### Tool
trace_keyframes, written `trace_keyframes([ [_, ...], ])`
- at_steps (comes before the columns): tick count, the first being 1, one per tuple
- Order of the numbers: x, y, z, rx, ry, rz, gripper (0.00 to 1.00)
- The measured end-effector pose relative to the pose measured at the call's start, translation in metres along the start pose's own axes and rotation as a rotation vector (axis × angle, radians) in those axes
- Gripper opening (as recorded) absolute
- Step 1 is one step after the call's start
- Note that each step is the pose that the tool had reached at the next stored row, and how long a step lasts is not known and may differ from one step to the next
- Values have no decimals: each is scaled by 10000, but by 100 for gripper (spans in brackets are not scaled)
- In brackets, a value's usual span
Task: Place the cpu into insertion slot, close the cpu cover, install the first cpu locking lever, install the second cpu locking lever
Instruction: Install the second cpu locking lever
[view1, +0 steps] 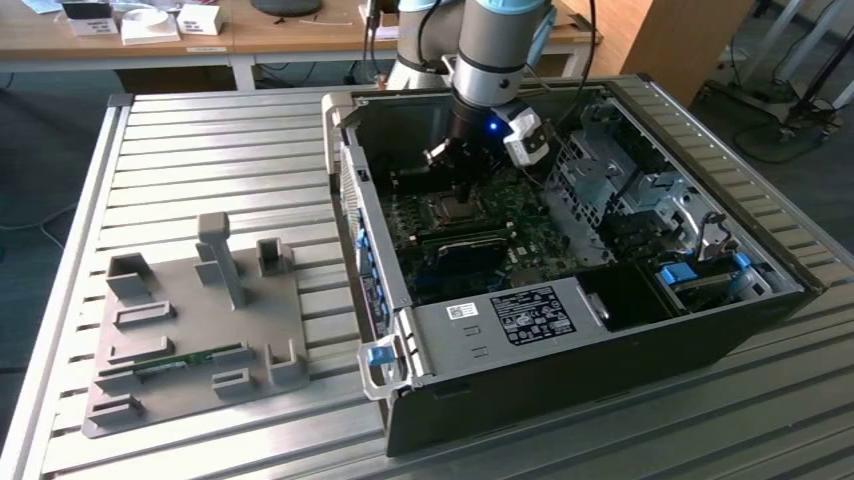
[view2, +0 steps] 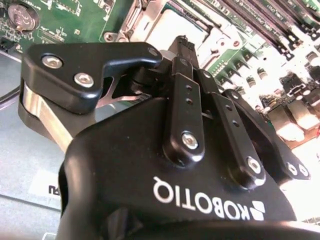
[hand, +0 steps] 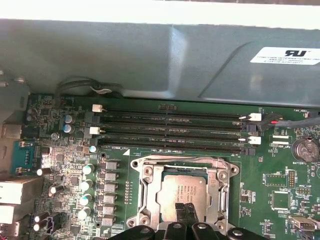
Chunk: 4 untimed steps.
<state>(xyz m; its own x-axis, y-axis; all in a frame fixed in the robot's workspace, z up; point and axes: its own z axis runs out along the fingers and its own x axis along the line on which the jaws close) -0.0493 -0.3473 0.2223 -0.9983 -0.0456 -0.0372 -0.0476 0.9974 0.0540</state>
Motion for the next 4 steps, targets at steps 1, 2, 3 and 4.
trace_keyframes([
  [1,0,0,-5,3,2,0,11],
  [2,0,0,-9,3,2,0,11],
  [3,0,0,-9,3,1,0,11],
  [4,0,0,-9,3,2,0,11],
])
